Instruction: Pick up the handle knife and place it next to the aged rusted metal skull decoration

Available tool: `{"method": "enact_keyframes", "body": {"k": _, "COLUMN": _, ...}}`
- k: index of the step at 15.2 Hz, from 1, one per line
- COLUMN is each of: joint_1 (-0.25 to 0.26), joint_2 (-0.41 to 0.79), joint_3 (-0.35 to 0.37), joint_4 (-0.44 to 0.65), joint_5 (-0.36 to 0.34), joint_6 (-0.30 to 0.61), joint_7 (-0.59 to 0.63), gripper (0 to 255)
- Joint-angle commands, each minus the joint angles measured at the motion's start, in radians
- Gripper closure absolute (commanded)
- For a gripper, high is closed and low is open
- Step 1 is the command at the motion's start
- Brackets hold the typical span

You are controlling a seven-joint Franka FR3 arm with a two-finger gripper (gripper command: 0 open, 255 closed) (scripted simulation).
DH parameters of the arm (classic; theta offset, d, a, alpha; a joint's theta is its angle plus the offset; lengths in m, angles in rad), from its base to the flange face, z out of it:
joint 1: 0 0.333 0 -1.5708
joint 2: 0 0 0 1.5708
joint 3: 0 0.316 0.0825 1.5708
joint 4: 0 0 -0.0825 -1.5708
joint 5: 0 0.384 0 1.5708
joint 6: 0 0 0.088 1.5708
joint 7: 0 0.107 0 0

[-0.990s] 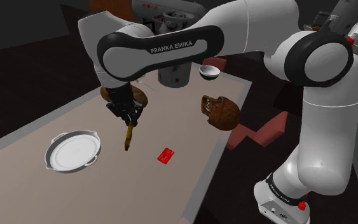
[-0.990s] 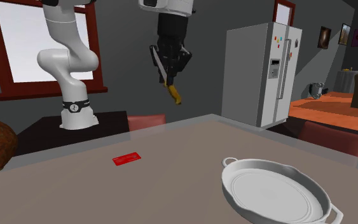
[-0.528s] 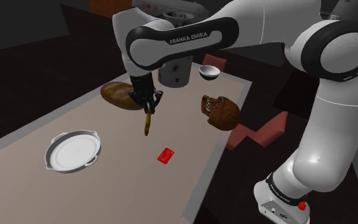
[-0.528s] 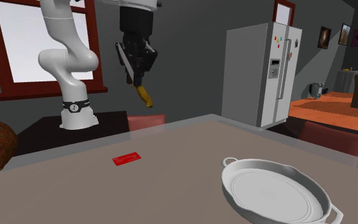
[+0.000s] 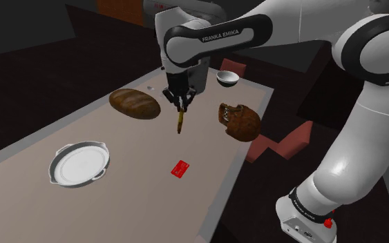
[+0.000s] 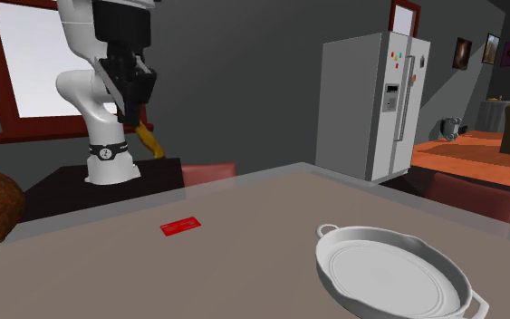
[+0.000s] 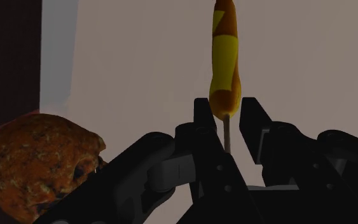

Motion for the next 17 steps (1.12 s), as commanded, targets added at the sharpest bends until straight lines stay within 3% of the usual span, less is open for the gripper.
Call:
{"method": "enact_keyframes", "body": {"k": 1, "joint_1": -0.03, "joint_2": -0.007, "joint_3": -0.018, "joint_4": -0.007, "joint_5": -0.002, "joint_6": 0.004, "joint_7": -0.048, "gripper": 255}}
{"method": "enact_keyframes", "body": {"k": 7, "joint_1": -0.117, "joint_2": -0.031, "joint_3": -0.071, "joint_4": -0.03, "joint_5": -0.008, "joint_6": 0.019, "joint_7": -0.184, "gripper": 255}}
{"method": "enact_keyframes", "body": {"k": 17, "joint_1": -0.113, "joint_2": 0.015, "joint_3": -0.078, "joint_4": -0.111, "joint_5": -0.034, "joint_6": 0.138, "joint_7": -0.16, "gripper": 255}}
